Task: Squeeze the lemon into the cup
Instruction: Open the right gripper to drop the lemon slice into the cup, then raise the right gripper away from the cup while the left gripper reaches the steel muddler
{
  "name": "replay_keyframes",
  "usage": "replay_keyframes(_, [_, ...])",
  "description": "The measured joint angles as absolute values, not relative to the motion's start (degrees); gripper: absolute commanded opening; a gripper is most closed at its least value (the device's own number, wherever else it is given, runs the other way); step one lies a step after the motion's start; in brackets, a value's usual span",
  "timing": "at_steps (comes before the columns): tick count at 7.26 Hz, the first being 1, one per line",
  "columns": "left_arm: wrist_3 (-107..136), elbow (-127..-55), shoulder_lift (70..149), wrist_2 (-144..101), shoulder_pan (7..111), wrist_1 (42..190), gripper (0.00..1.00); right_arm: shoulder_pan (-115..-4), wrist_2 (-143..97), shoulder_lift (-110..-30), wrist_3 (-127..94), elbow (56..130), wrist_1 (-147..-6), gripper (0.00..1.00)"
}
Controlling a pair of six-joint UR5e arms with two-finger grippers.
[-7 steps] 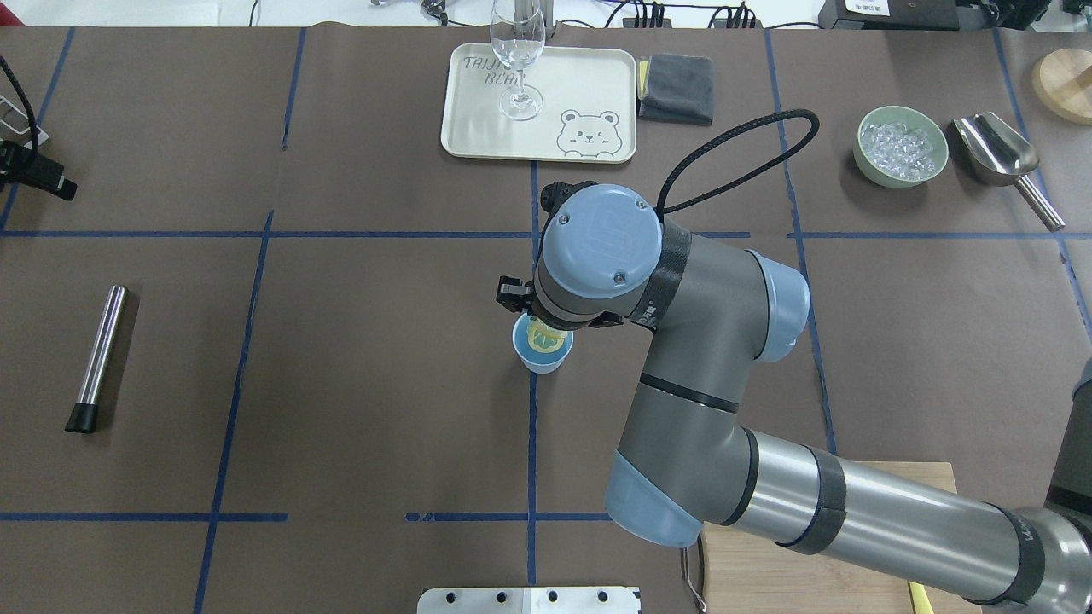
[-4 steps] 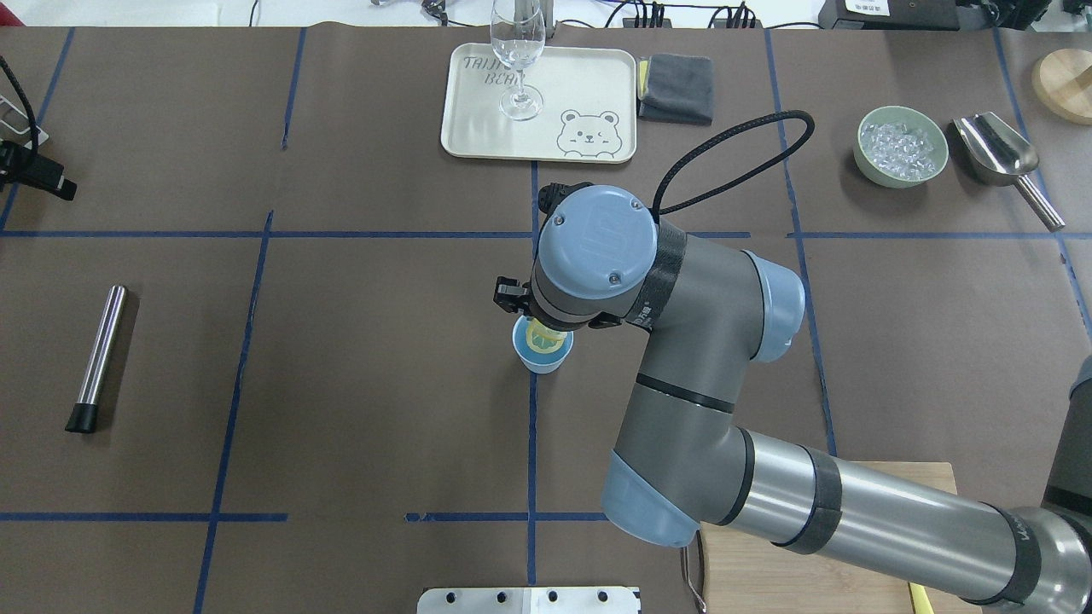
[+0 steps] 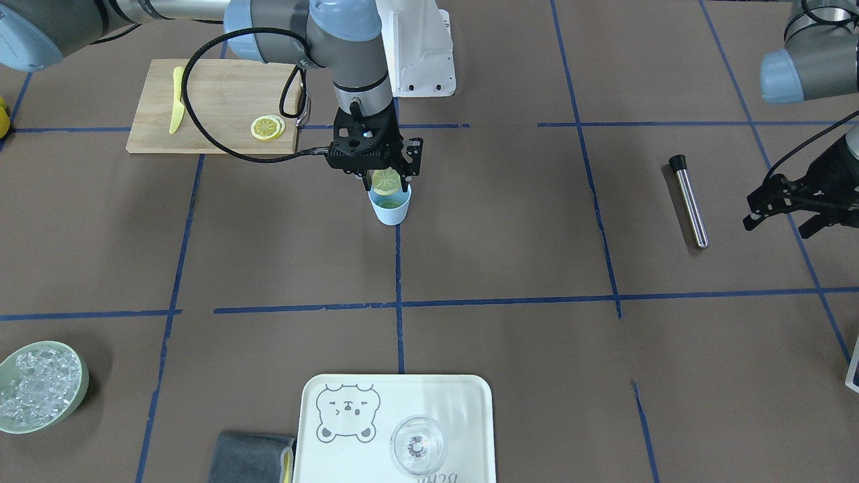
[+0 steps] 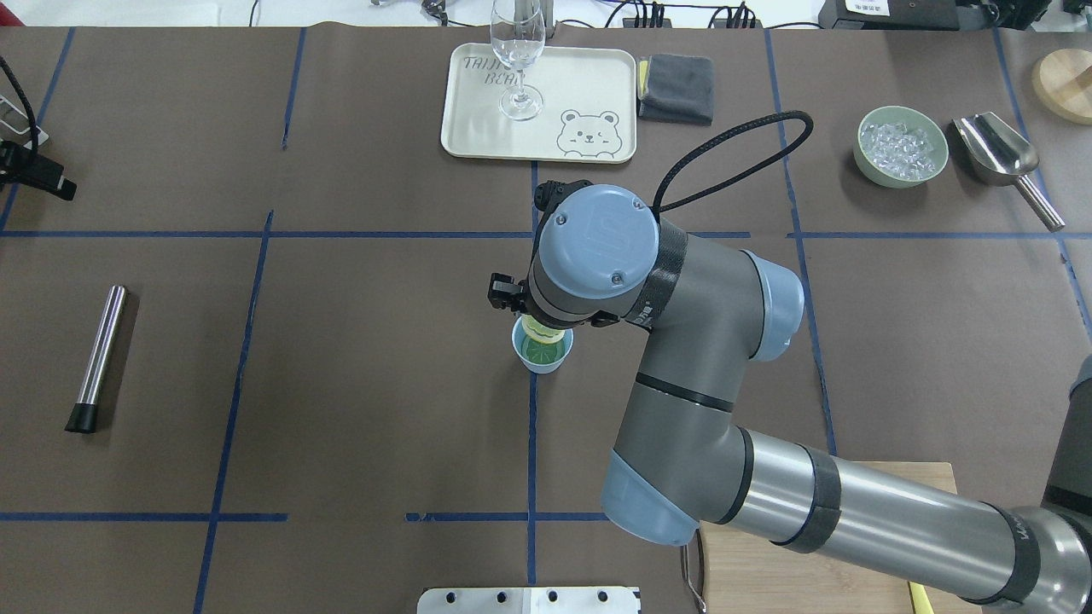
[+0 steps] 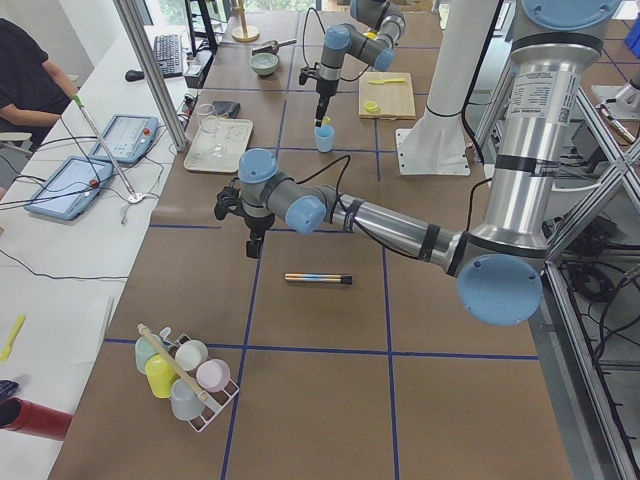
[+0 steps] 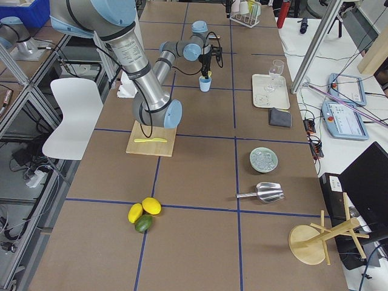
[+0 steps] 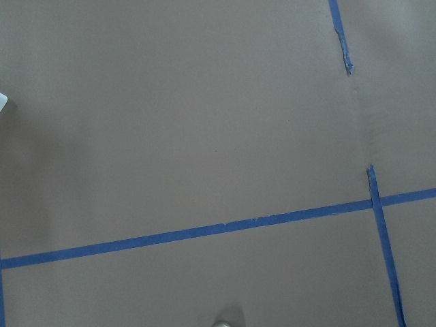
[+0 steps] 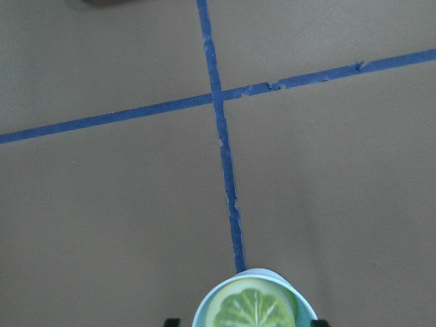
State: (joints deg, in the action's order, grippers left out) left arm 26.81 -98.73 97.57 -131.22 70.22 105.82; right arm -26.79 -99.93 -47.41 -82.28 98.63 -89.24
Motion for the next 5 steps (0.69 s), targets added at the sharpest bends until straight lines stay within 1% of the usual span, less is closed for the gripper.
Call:
replay_keyframes(1, [26.81,-98.74,97.61,-131.22,70.22,105.82,1.0,-26.8,-99.93,-47.56,-82.33,98.58,-88.6,0.99])
replay_keyframes(5, [28.42,-98.09,97.54,-130.36,69.5,106.0,1.0,-28.35,-100.43,-48.05,-80.71,98.99,-88.86,1.0])
